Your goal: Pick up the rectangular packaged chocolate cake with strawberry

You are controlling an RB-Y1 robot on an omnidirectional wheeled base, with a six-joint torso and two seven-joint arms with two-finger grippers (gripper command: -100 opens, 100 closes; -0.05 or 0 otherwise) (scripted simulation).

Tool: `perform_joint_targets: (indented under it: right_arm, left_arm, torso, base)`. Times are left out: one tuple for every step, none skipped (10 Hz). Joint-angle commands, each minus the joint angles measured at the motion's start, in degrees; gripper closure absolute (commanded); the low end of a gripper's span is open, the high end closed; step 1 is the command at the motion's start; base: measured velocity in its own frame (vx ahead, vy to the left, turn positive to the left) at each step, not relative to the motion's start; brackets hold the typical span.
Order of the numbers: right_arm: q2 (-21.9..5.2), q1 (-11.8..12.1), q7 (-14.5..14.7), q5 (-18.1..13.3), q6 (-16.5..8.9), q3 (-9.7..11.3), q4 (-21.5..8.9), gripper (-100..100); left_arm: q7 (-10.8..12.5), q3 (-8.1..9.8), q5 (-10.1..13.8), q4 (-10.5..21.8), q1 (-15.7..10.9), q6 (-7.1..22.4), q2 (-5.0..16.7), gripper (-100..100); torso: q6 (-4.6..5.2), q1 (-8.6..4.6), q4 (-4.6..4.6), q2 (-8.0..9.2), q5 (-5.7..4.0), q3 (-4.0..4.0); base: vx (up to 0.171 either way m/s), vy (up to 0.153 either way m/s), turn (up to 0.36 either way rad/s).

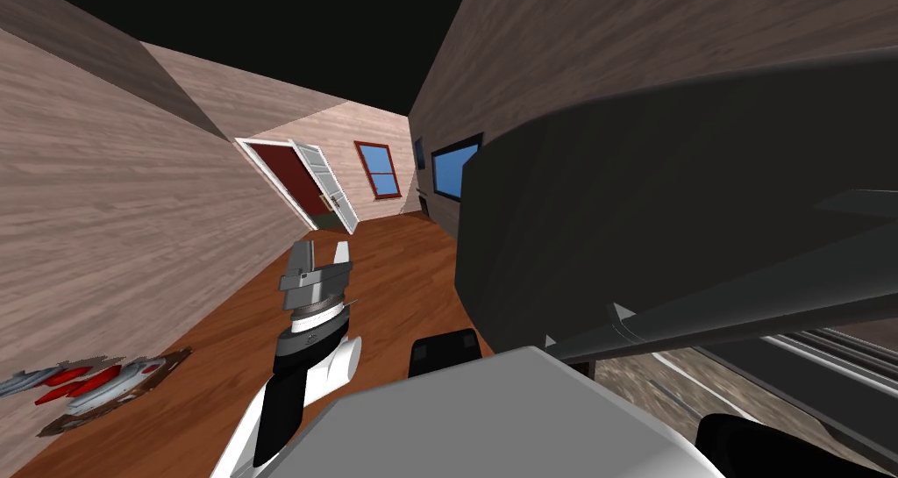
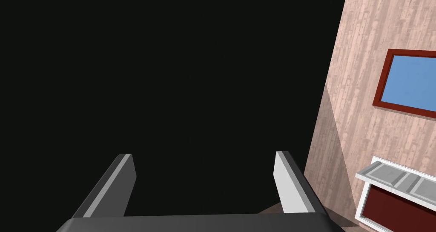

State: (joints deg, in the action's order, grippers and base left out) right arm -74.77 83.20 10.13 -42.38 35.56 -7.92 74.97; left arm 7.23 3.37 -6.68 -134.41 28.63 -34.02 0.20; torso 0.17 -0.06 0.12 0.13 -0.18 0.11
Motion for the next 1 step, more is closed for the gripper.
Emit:
perform_joint_targets:
  right_arm:
    - [0.0,0.0,0.0,0.0,0.0,0.0,0.0,0]
  left_arm:
    - [0.0,0.0,0.0,0.0,0.0,0.0,0.0,0]
  torso:
    - [0.0,0.0,0.0,0.0,0.0,0.0]
  base:
    - [0.0,0.0,0.0]
